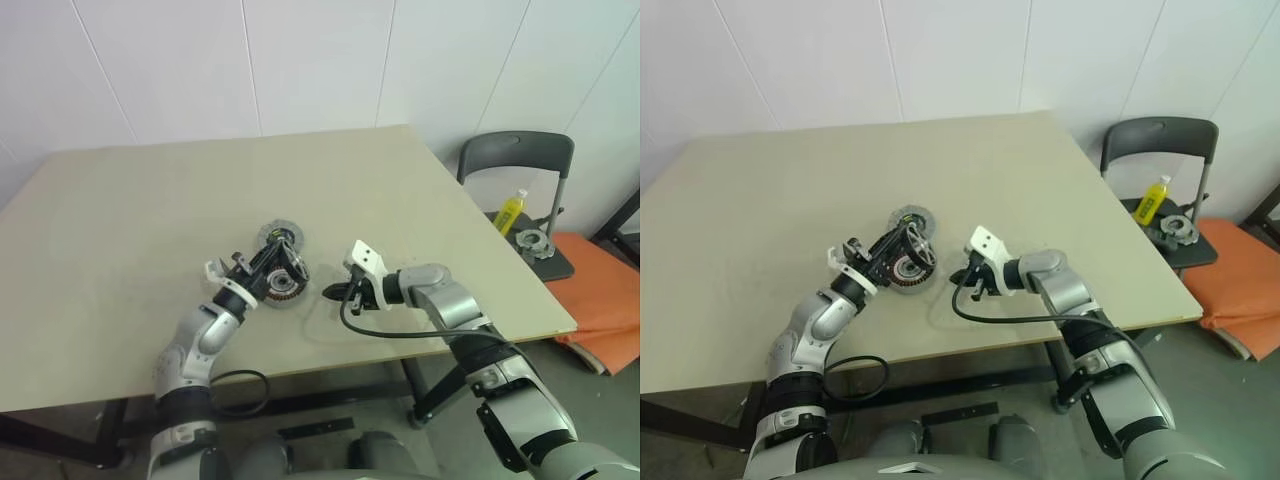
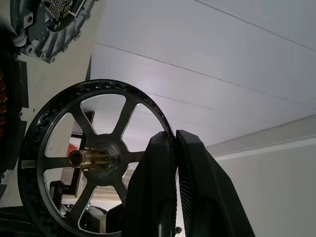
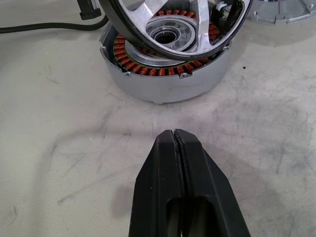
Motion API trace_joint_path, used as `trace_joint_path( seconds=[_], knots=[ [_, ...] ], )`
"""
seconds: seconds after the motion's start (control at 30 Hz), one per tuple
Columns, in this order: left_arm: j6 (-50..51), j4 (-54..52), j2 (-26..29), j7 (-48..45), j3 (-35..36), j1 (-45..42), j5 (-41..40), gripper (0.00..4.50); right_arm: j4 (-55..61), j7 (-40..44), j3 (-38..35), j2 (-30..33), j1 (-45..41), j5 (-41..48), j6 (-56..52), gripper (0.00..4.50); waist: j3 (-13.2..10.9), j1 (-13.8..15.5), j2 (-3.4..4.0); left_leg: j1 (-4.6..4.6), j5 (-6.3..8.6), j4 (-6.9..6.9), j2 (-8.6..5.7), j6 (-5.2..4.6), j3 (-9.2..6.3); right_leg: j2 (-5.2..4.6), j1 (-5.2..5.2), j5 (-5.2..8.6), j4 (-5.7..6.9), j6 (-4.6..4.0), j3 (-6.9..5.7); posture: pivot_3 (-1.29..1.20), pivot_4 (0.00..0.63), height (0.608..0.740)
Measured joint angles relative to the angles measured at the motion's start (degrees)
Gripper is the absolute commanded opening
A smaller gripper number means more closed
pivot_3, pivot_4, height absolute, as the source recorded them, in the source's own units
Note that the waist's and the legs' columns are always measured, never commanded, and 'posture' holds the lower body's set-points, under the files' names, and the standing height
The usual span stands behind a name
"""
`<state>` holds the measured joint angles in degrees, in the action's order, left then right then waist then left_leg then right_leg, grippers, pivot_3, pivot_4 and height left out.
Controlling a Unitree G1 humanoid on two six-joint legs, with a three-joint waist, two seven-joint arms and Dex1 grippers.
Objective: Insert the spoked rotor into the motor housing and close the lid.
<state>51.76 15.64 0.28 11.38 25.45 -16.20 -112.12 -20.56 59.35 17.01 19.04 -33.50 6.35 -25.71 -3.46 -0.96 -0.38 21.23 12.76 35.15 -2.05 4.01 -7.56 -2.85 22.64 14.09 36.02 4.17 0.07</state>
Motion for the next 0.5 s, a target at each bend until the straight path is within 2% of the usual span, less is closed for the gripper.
trace_joint_path(
  seconds=[0.17, 0.3, 0.43, 0.5],
  knots=[
    [0.3, 1.3, 0.8, -1.2, -0.3, -0.4, 0.9, 0.04, 0.0, -0.2, 0.0, 0.0, 0.0, 0.0, 0.0, 0.0, 0.0, 0.0, 0.0, 0.03, 0.0, -0.01, 0.0, 0.0, 0.0, 0.0, 0.03, 0.0, 0.0, 0.0, 0.0, 0.0, 0.0, 0.74],
    [0.7, 2.2, 1.9, -2.6, -1.5, -0.8, 3.7, 1.1, 0.0, -0.5, 0.0, 0.0, 0.1, 0.0, 0.0, 0.0, 0.0, 0.0, 0.0, 0.04, 0.0, -0.01, 0.0, 0.0, 0.0, 0.0, 0.03, 0.0, -0.01, 0.0, 0.0, 0.0, 0.0, 0.74],
    [1.5, 4.0, 2.6, -2.7, -2.1, -2.1, 6.4, 2.39, 0.0, -0.6, 0.0, 0.0, 0.1, 0.0, 0.0, 0.0, 0.0, 0.1, 0.01, 0.04, 0.0, -0.01, 0.0, 0.0, -0.01, 0.0, 0.03, 0.0, 0.0, 0.0, 0.0, 0.0, 0.0, 0.74],
    [1.8, 5.6, 3.6, -3.1, -2.1, -3.1, 7.6, 2.39, 0.0, -0.6, 0.0, -0.1, 0.1, 0.0, 0.0, 0.0, 0.0, 0.2, 0.04, 0.03, 0.0, 0.0, 0.0, 0.0, -0.02, 0.0, 0.03, 0.0, 0.0, 0.0, -0.01, 0.0, 0.0, 0.74]
  ],
)
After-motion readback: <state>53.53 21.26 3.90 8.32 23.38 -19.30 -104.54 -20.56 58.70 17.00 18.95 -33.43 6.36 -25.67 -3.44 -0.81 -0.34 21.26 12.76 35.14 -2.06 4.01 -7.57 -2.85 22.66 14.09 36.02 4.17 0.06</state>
